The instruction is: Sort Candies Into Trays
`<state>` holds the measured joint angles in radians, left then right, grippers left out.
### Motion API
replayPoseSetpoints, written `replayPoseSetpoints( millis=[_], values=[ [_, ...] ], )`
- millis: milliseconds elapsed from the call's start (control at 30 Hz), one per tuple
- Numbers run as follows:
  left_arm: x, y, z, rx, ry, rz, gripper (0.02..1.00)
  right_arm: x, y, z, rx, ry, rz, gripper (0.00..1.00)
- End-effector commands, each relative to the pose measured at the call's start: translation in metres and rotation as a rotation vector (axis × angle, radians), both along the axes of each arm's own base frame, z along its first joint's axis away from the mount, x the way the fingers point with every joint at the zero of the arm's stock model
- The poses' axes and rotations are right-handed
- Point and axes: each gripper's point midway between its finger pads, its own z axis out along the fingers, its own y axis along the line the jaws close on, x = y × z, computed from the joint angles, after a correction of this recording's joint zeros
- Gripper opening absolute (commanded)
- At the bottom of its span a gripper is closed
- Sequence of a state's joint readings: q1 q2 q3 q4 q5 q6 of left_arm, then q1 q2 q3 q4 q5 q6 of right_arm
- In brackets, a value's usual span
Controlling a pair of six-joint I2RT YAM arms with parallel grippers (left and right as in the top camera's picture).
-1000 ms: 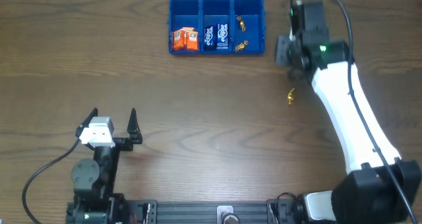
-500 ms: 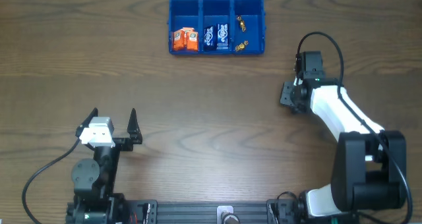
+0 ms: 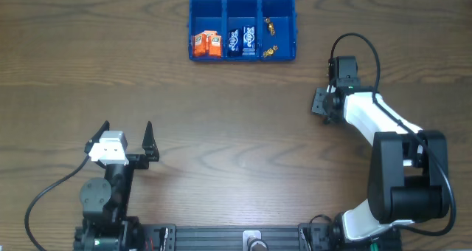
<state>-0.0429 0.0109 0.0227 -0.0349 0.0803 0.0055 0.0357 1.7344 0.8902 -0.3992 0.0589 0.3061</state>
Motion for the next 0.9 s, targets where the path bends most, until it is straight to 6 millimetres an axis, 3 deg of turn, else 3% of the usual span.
replayPoseSetpoints(
  millis=[33,200,467,567,633,667,700,733,767,833,900],
  values=[
    [-0.001,-0.002,-0.016,0.014,0.047,-0.015,0.998,-0.017,0.001,-0.019,0.016,0.086,-0.006,0.321],
    [-0.001,-0.002,-0.016,0.014,0.047,-0.015,0.998,-0.025,0.003,-0.021,0.025,0.12,-0.003,0.31],
    [-0.001,-0.002,-0.016,0.014,0.047,-0.015,0.998,-0.023,0.008,-0.021,0.052,0.113,0.001,0.209],
    [-0.001,-0.002,-0.016,0.014,0.047,-0.015,0.996,-0.021,0.018,-0.01,0.074,0.088,0.016,0.174],
    [-0.001,-0.002,-0.016,0.014,0.047,-0.015,0.998,-0.015,0.036,0.029,0.113,0.003,0.066,0.148],
    [-0.001,-0.002,-0.016,0.014,0.047,-0.015,0.998,-0.008,0.047,0.064,0.121,-0.084,0.102,0.15],
    [-0.001,-0.002,-0.016,0.014,0.047,-0.015,0.998,0.003,0.062,0.111,0.132,-0.196,0.144,0.15],
    [-0.001,-0.002,-0.016,0.014,0.047,-0.015,0.998,0.021,0.077,0.175,0.145,-0.321,0.189,0.148],
    [-0.001,-0.002,-0.016,0.014,0.047,-0.015,0.998,0.048,0.085,0.226,0.127,-0.409,0.221,0.148],
    [-0.001,-0.002,-0.016,0.014,0.047,-0.015,0.998,0.084,0.089,0.254,0.089,-0.455,0.224,0.148],
    [-0.001,-0.002,-0.016,0.014,0.047,-0.015,0.998,0.131,0.098,0.254,0.065,-0.459,0.257,0.148]
  ],
)
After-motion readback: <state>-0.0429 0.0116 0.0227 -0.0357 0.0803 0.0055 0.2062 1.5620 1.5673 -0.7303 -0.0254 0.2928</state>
